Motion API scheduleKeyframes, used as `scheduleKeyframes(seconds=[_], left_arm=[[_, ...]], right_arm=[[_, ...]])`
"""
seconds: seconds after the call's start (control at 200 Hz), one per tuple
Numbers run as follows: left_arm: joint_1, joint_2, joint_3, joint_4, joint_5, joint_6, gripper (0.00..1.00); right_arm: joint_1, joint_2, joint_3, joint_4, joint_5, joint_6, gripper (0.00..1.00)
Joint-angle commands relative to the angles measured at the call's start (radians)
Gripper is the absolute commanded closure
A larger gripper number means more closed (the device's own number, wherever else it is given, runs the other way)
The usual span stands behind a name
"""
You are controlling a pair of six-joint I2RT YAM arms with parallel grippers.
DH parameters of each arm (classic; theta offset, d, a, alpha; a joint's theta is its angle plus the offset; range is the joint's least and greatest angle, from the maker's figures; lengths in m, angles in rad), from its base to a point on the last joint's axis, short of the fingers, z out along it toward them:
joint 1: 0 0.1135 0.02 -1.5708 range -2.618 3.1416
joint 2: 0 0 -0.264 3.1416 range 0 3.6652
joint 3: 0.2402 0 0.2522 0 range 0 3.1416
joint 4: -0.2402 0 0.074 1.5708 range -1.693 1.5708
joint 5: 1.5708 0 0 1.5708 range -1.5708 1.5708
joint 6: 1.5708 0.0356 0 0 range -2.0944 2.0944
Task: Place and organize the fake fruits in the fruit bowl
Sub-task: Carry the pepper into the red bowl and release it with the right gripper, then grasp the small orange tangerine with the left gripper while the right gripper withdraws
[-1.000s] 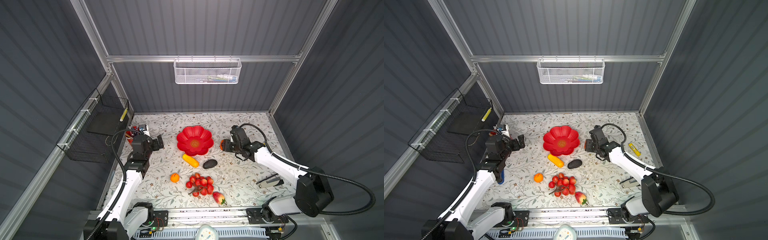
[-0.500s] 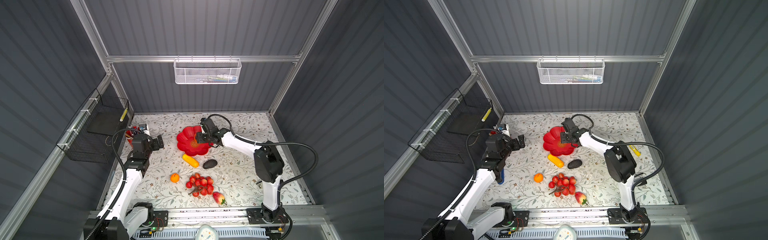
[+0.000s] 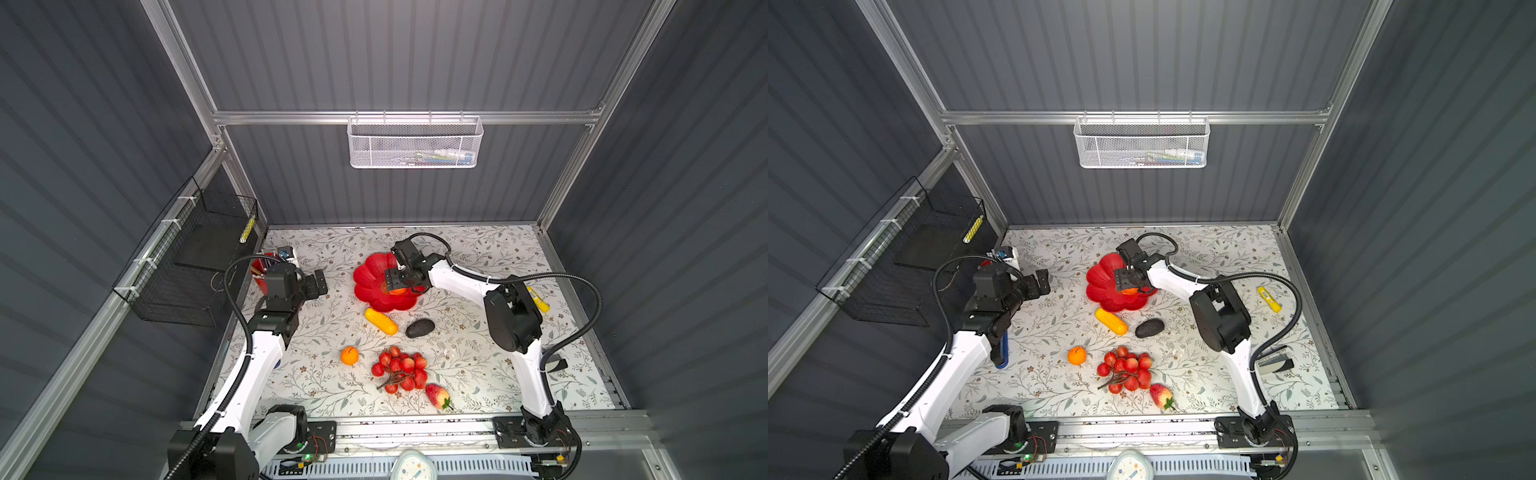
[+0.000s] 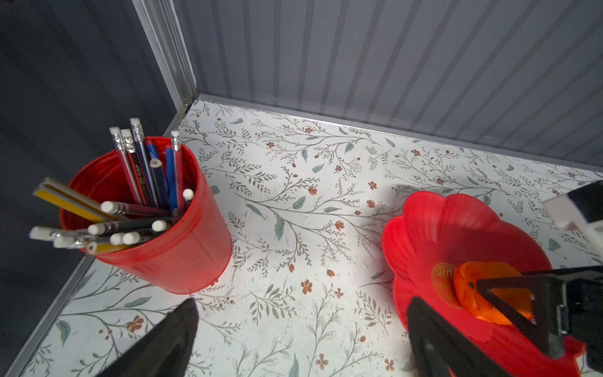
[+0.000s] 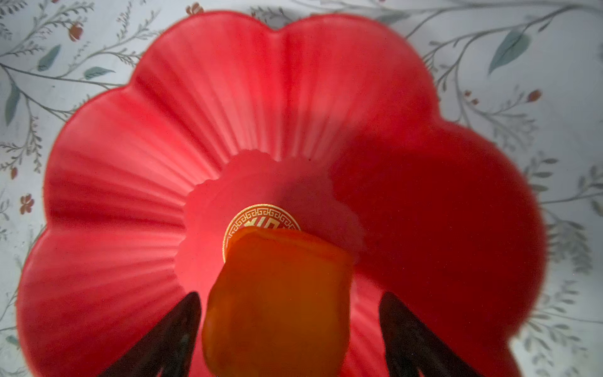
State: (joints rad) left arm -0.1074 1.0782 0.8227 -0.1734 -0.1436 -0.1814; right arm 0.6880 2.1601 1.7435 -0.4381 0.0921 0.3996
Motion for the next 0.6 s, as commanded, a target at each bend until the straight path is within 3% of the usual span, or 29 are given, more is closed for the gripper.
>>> scheduleKeyframes(seconds=[0.0,0.075,0.22,0.41,0.595], left_arm=[[0.005,0.036,0.079,-0.145,0.035,-0.014,0.01],[-0.009,0.075,0.128,-0.234,0.065,-0.028,0.03],[-0.049,0.082,0.105,-0.376,0.164,-0.146,0.06],[-0.244,0.017,-0.015,-0.515,0.124,-0.337,0.07],[-0.372,-0.054,-0.126,-0.55,0.081,-0.475,0.07]], right_arm=[[-0.002,-0.181,-0.028,0.022,0.044,-0.012,0.07],[-0.002,-0.315,-0.146,0.109,0.073,-0.004,0.01],[-0.005,-0.562,-0.4,0.207,0.138,0.014,0.01],[-0.017,-0.777,-0.648,0.224,0.246,0.038,0.01],[-0.033,-0.875,-0.754,0.207,0.267,0.079,0.01]])
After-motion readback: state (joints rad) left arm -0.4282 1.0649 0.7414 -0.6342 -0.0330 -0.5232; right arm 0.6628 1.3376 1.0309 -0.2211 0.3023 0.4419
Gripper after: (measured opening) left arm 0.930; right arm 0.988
